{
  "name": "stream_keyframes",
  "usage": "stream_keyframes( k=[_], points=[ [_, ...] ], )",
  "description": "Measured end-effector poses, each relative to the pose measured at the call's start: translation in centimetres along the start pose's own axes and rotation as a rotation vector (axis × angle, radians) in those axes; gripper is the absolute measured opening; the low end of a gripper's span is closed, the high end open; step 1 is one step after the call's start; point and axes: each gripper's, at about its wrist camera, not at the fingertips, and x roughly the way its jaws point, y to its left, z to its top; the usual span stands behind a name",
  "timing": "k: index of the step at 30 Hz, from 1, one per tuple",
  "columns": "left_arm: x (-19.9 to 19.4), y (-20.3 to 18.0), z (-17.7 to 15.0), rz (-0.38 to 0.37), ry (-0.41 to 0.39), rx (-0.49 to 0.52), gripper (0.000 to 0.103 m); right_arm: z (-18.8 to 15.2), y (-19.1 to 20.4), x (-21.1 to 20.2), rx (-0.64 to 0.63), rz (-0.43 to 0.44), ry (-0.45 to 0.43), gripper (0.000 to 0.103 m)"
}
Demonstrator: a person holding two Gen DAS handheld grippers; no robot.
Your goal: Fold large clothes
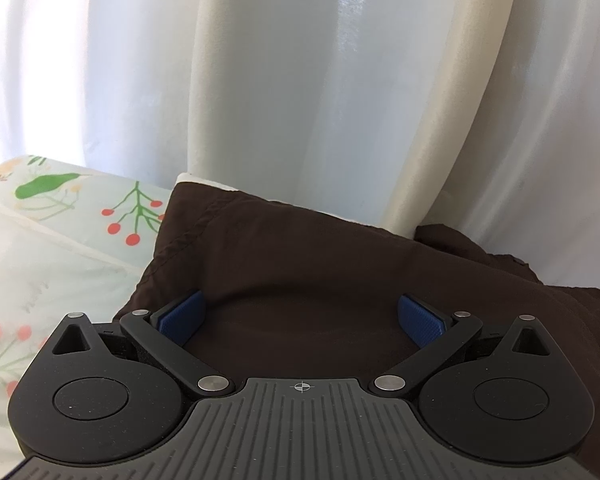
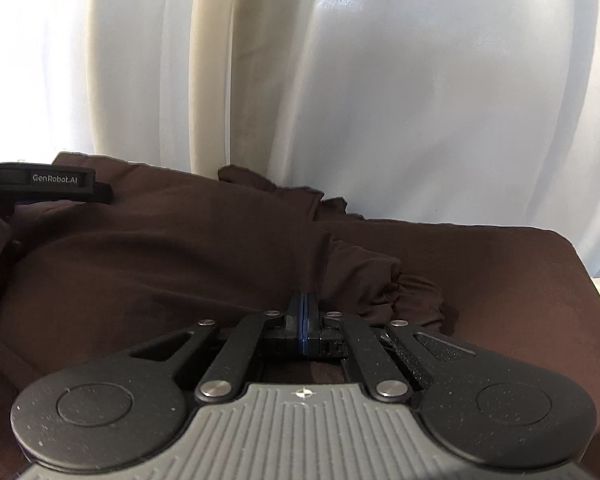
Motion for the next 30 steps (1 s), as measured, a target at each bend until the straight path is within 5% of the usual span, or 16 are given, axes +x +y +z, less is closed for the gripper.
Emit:
stream_keyframes(
  k=[6, 9, 12, 22, 26, 30],
  points=[
    [-2.1, -0.7, 0.2, 0.029, 0.041, 0.089, 0.103, 0.8, -0.6, -1.7, 0.023, 0.033, 0.015, 0.000],
    [-6.3, -0.5, -0.7, -0.039, 0.053, 0.117, 0.103, 0.5, -1.2, -5.1, 0.074, 0.112, -0.029, 0.002],
    [-9.1, 0.0, -2.7, -0.095, 0.089, 0.109, 0.103, -1.1, -0.9, -5.1, 0.028, 0.102, 0.030, 0.003],
    [-8.8, 0.4, -4.5, -0.056, 0.096, 0.212, 0.103, -1.6, -0.4, -3.6, -0.056, 0.105, 0.033, 0.002],
    [-12.9, 0.8, -3.2, -0.032, 0.163, 0.196, 0.103, -0.4, -2.5, -7.5, 0.060, 0.161, 0.084, 0.003],
    [-22.5, 3.0, -4.1, -0.069, 0.134, 0.138, 0.103, -2.9, -6.9, -16.6, 0.178, 0.218, 0.069, 0.039]
  ],
)
